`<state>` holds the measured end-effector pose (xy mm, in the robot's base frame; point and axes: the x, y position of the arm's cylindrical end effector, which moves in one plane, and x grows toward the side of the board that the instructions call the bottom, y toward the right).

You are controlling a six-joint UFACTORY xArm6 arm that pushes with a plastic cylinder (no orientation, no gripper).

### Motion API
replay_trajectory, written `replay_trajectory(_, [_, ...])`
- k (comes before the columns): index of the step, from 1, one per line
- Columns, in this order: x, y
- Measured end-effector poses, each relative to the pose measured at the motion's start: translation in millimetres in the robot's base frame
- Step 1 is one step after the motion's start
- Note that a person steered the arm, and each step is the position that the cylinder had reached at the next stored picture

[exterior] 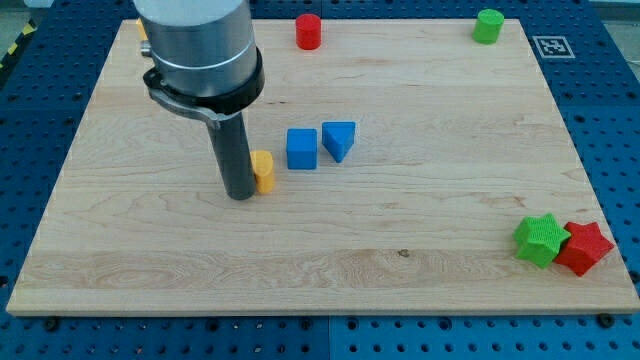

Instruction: Push the heart into the cube

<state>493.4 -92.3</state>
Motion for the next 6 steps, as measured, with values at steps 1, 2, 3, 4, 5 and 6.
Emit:
replay_trajectory(1, [-7,17])
replay_trajectory(2, [-10,45])
replay_trajectory(3, [-8,54])
replay_trajectory(4, [-8,7])
replay_trajectory(5, [-39,-40])
replay_trajectory(6, [-120,-69])
